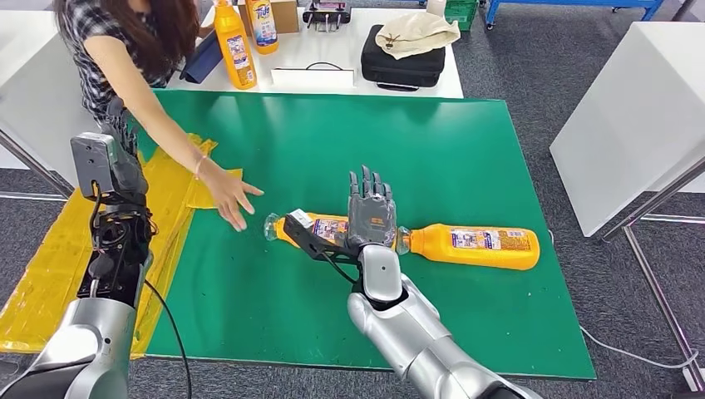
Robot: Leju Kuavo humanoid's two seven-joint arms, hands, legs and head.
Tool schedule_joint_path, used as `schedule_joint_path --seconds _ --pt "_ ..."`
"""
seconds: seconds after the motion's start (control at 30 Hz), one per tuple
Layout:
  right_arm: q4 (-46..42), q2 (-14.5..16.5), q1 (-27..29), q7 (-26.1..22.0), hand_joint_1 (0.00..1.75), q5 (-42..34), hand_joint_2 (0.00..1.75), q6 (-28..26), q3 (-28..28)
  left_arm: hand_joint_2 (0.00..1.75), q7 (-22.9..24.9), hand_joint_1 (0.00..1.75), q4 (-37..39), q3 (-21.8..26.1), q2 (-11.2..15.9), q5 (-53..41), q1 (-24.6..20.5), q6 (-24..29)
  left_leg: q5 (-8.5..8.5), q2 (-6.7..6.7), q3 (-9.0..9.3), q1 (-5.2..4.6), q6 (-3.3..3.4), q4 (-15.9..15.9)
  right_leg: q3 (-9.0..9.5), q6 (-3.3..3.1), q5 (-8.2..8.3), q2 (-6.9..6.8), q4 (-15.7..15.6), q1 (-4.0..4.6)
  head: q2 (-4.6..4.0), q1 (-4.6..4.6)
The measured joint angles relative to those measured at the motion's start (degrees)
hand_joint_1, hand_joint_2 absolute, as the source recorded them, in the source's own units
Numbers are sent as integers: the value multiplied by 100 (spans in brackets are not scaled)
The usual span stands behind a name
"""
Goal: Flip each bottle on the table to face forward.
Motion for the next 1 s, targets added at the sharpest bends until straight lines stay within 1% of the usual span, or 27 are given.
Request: schedule_joint_path --seconds 0.4,0.7,0.77,0.83,0.9,1.0 --pt "196 27 -119 0 0 -164 175 57 21 0 56 0 -79 96 0 -48 39 -43 0 0 0 1 0 0 0 0 0 0 0 0 0 1" --pt "316 31 -117 -9 0 -433 175 478 99 0 45 0 -156 197 11 -59 110 -53 0 0 0 0 0 0 0 0 0 1 0 0 0 1" --pt "337 33 -87 2 0 -648 175 546 219 0 -5 0 -219 270 18 -62 223 -63 -1 1 0 0 0 0 -1 0 0 2 0 1 0 1" --pt "342 41 -71 37 0 -1018 175 637 449 0 -39 0 -357 384 9 -101 406 -76 -1 5 0 1 0 -1 -3 0 0 6 0 1 0 1" --pt "326 54 -73 82 0 -1446 175 737 791 0 -10 0 -637 542 -30 -157 679 -124 -2 11 -1 1 -1 -2 -7 -1 -1 11 0 1 0 0" --pt "227 71 -85 174 0 -2045 175 849 1386 0 168 0 -1255 842 -146 -206 1169 -336 -2 23 -8 1 -1 -3 -19 -1 -1 15 0 1 0 2"
